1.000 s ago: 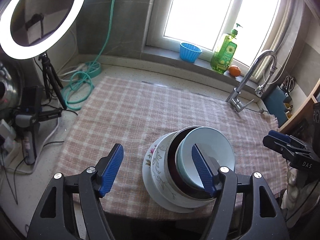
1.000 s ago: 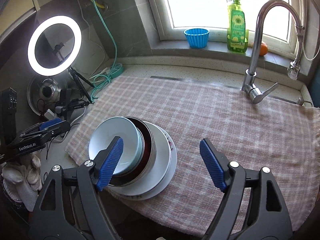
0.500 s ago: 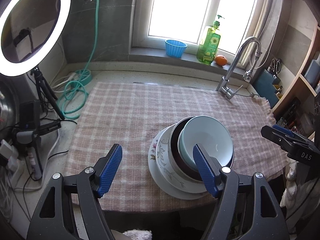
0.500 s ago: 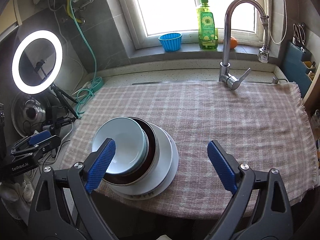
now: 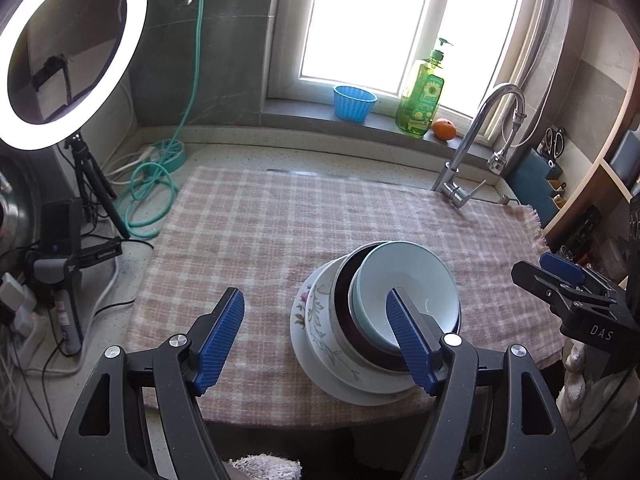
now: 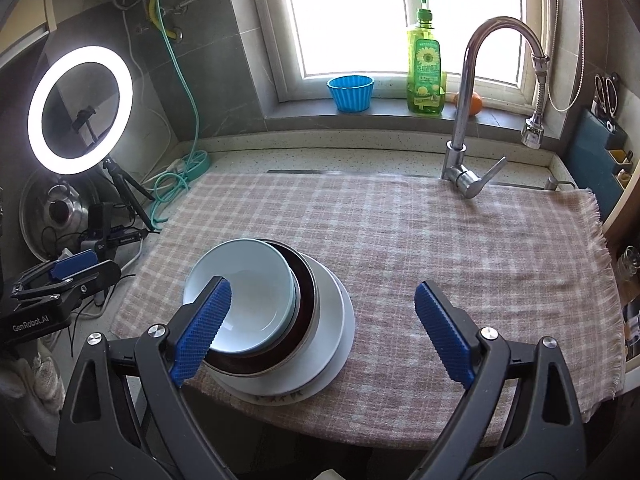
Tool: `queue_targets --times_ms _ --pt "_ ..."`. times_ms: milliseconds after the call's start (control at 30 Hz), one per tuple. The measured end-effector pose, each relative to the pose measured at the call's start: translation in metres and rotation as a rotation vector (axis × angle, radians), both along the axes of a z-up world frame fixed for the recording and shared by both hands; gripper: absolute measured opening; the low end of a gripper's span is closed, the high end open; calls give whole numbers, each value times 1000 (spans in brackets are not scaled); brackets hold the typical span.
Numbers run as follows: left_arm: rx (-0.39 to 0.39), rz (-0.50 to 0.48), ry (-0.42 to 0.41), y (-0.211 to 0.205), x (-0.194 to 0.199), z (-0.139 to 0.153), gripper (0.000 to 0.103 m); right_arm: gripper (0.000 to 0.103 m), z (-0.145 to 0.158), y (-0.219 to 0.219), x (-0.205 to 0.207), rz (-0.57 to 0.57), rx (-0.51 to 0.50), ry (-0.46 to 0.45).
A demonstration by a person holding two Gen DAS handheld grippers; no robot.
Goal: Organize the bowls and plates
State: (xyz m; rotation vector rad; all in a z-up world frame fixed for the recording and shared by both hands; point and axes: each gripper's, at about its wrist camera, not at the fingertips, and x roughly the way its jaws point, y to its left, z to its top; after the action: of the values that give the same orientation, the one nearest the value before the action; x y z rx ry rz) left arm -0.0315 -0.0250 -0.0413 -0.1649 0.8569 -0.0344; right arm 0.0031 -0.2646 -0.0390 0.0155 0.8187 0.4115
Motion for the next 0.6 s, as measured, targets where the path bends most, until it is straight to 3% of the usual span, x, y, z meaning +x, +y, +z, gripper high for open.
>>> queue_targets --times_ms 600 --pt "-8 -1 -11 -7 3 2 74 95 1 7 0 25 -19 -9"
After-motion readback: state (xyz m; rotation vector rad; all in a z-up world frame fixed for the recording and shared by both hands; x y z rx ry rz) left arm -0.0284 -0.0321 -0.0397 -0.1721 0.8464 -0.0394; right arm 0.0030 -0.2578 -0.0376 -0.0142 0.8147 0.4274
